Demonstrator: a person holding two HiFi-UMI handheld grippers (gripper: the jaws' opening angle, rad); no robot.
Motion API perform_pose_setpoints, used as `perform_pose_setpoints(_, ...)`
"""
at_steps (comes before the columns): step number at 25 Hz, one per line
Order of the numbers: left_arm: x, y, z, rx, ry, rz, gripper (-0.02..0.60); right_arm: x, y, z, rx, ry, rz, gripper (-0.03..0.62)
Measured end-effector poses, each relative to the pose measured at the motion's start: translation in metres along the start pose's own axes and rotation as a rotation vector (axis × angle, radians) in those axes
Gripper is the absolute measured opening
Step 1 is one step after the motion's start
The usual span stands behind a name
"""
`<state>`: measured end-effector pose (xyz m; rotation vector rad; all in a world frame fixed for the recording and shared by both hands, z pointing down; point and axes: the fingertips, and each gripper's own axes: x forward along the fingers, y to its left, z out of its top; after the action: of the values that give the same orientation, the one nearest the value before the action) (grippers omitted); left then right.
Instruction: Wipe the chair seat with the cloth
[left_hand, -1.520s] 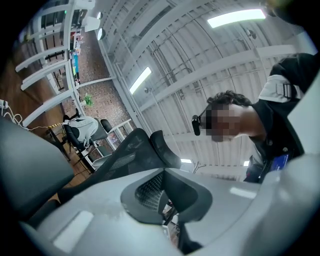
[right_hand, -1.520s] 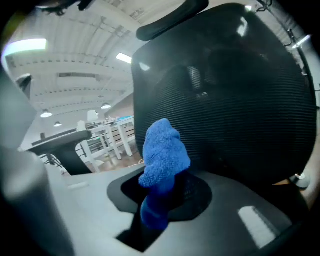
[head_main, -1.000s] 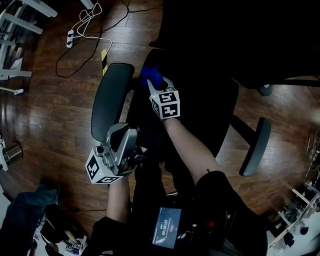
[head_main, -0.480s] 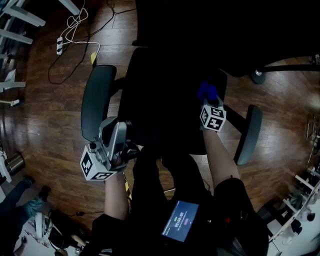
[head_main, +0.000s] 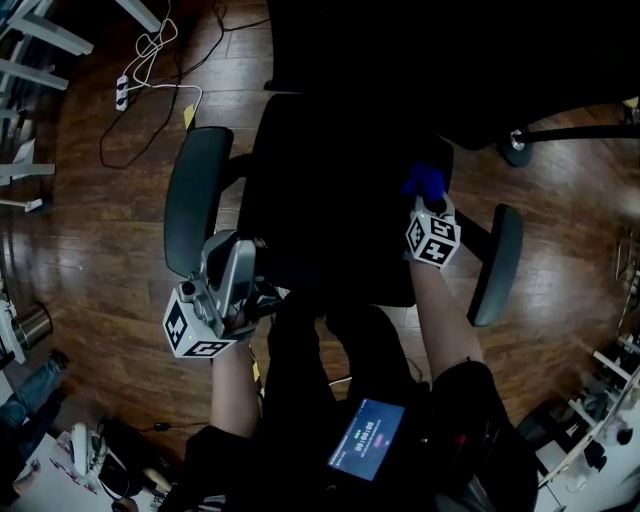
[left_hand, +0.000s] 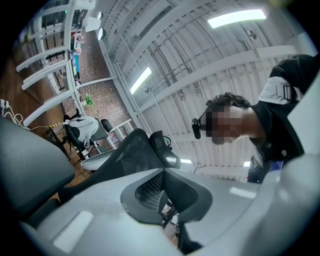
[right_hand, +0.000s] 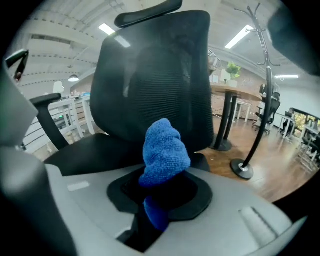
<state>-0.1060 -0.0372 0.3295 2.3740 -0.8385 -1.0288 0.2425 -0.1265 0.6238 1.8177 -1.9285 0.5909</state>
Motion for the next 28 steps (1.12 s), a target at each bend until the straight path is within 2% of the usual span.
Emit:
perform_pose_setpoints(4,-0.004,-0.002,0.009,0.013,-0.012,0.013,-0.006,-0.003,0.115,0.037,-0.002,-0.096,0.223,0.094)
perform_pose_setpoints(8,-0.008,-0.008,0.019,0.019,-0.025,0.028,-0.006,-0.004,0.236,0.06,-0.007,-0.122,0.427,0.094)
perform_pose_setpoints(11,-0.012,-0.012,0.026,0.031,-0.031,0.028,-0.006,-0.001,0.307,0.049,-0.042,-0.078,0.55,0.094)
perform_pose_setpoints(14,-0.017,-0.013,0.025,0.03,-0.034,0.035,-0.006,0.012,0.344,0.017,-0.081,0.004,0.595,0.094)
perform_pose_setpoints(17,-0.023,-0.011,0.021,0.02,-0.03,0.044,-0.006,0.028,0.346,-0.015,-0.091,0.087,0.567,0.094)
perform_pose_setpoints(22,-0.029,-0.01,0.021,0.018,-0.031,0.048,-0.006,0.031,0.304,-0.029,-0.11,0.089,0.499,0.094)
perform_pose_setpoints(25,-0.026,-0.01,0.022,0.016,-0.03,0.039,-0.006,0.022,0.246,-0.048,-0.096,0.119,0.41,0.094)
perform_pose_setpoints(28,-0.018,-0.013,0.023,0.017,-0.031,0.023,-0.006,0.0,0.163,-0.067,-0.059,0.136,0.293,0.094)
